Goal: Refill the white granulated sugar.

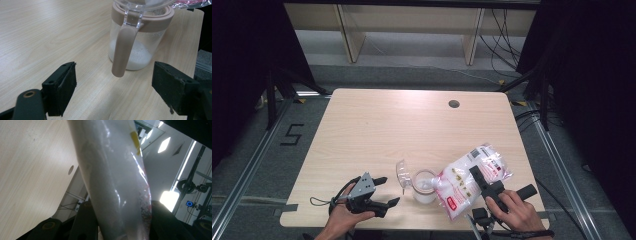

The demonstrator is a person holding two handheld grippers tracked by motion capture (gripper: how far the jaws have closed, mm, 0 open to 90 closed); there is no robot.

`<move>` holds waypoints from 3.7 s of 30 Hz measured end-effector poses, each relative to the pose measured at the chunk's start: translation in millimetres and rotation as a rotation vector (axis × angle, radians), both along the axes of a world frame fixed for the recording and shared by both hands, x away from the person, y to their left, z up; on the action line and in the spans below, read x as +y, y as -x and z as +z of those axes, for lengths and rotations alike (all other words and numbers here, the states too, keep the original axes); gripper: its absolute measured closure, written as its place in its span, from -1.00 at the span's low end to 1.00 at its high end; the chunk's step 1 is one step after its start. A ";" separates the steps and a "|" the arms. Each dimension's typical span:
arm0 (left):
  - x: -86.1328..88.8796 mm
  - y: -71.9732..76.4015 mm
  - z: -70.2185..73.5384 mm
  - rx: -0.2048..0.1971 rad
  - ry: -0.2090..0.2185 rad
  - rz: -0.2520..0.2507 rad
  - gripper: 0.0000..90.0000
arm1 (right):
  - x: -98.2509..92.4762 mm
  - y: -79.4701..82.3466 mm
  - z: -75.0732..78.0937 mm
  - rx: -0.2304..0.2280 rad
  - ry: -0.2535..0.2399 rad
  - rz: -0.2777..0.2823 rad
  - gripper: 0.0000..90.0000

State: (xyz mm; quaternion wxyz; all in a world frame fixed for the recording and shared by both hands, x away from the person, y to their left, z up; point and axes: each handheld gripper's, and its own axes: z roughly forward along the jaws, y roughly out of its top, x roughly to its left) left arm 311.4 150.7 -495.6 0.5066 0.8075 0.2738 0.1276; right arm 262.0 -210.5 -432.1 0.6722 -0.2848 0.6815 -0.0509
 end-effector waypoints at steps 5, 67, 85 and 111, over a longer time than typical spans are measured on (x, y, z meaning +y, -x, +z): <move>-0.1 -0.1 -0.1 0.000 0.001 0.000 -0.57 | 0.1 0.3 -0.2 0.005 -0.008 -0.007 0.61; 0.7 -0.3 0.6 -0.011 -0.009 -0.002 -0.57 | 0.1 0.6 0.5 0.001 0.000 0.001 0.61; 0.1 0.0 0.1 -0.001 -0.001 -0.001 -0.57 | 0.4 1.0 0.7 0.000 -0.001 0.002 0.62; 0.1 0.9 0.3 0.009 0.005 0.011 -0.57 | 0.4 1.1 1.2 0.002 -0.003 0.003 0.62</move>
